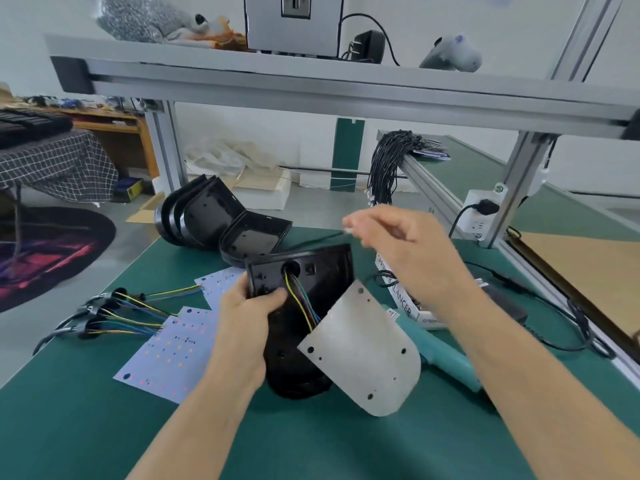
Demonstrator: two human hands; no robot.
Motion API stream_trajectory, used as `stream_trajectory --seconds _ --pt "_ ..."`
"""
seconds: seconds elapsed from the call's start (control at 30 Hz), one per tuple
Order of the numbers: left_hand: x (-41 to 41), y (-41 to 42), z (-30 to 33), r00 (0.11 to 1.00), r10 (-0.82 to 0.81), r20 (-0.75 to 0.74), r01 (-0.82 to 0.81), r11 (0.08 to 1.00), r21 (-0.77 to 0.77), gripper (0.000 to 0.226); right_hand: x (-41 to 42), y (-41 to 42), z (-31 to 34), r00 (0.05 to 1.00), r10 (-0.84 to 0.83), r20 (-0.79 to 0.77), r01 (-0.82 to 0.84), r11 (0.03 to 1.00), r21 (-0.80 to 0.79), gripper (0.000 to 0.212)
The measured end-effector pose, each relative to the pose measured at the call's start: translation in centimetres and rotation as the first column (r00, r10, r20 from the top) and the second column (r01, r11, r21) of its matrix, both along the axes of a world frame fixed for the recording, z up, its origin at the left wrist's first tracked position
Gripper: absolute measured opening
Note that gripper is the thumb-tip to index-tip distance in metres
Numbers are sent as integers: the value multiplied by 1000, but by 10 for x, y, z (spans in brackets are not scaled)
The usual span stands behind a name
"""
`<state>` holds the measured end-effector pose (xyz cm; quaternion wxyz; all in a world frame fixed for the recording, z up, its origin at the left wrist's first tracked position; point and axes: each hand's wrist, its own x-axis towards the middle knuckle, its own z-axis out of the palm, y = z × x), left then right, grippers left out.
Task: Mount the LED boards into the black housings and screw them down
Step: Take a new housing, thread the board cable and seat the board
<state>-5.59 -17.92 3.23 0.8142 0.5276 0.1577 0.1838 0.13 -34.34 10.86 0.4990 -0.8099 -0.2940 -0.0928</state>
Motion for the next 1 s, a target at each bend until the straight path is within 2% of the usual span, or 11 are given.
stream_trajectory --seconds 0.07,0.13,0.23,0.43,0.53,0.57,0.63,0.73,0.8,0.9,1.0 --pt "-4 1 -2 993 -113 -14 113 993 -28 25 22 -7 2 957 -91 -275 71 994 -80 27" --pt "-7 -1 -3 973 -228 25 228 974 -7 28 33 0 -6 788 -8 -615 -175 956 -236 40" --pt "-9 1 2 932 -347 106 344 938 48 35 35 16 -20 460 218 -861 -440 898 -8 36" --pt "-10 5 1 899 -418 132 413 908 66 39 39 22 -43 603 200 -773 -130 980 152 29" --pt "-12 2 1 887 -444 124 433 895 103 37 41 33 -43 544 180 -820 -163 981 107 21" --pt "-14 1 0 878 -462 124 449 886 120 37 46 35 -47 450 258 -855 -128 966 224 20" --pt "-17 -3 -1 887 -456 72 445 887 127 32 50 26 -51 487 290 -824 -20 947 322 17" --pt "-13 -3 -6 964 -242 -108 247 968 41 20 53 18 -65 687 40 -726 35 996 88 13" --pt "-7 1 -9 977 -129 -170 127 992 -21 20 45 11 -70 664 14 -747 -11 1000 9 19" --pt "-3 6 -15 981 -24 -193 12 998 -64 21 20 -10 -68 593 -13 -805 -45 998 -50 65" --pt "-3 1 -16 982 -5 -188 -12 996 -91 21 -22 -31 -75 751 -52 -659 -136 963 -231 55"
